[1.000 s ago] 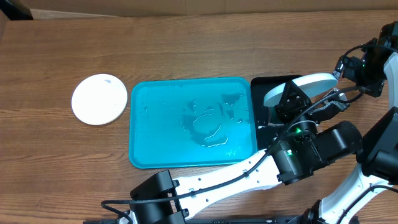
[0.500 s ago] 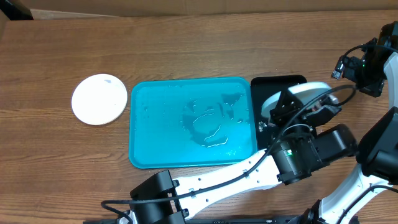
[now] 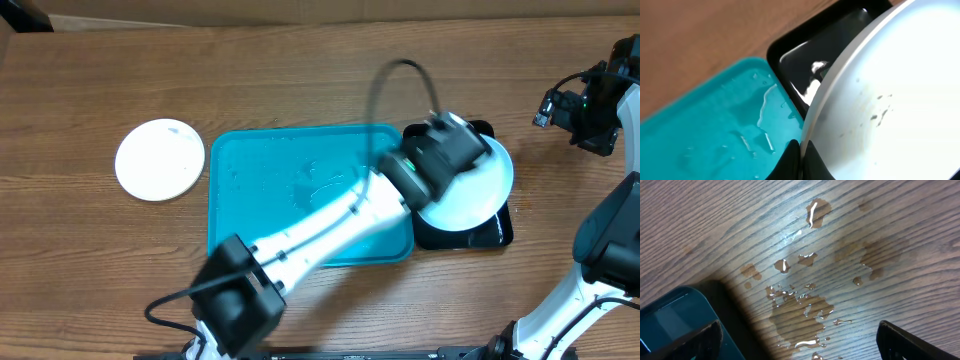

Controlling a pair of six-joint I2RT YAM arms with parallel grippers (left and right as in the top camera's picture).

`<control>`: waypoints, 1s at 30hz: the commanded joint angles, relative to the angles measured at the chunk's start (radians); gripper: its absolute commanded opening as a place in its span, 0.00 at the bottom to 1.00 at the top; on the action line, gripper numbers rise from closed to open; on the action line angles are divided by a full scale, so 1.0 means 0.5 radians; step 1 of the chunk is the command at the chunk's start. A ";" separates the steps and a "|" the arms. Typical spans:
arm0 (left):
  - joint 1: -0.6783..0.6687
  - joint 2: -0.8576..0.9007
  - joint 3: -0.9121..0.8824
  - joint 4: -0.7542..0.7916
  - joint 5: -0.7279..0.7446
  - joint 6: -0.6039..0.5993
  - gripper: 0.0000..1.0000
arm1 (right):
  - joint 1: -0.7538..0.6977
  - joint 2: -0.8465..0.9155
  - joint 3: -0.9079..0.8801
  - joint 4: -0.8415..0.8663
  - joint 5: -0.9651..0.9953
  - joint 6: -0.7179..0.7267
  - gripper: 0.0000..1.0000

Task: Clean dirty plates on tray and stack at the side
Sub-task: 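Swing the light-blue plate left and set it on the white plate stack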

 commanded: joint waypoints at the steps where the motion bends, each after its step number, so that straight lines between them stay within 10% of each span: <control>1: 0.247 -0.041 0.045 -0.007 0.780 -0.125 0.04 | 0.005 -0.073 0.040 0.006 0.014 0.002 1.00; 12: 1.064 -0.041 0.045 -0.301 1.015 -0.195 0.05 | 0.005 -0.073 0.040 0.006 0.014 0.002 1.00; 30: 2.271 -0.041 0.045 -0.640 0.290 -0.302 0.04 | 0.005 -0.073 0.040 0.006 0.014 0.002 1.00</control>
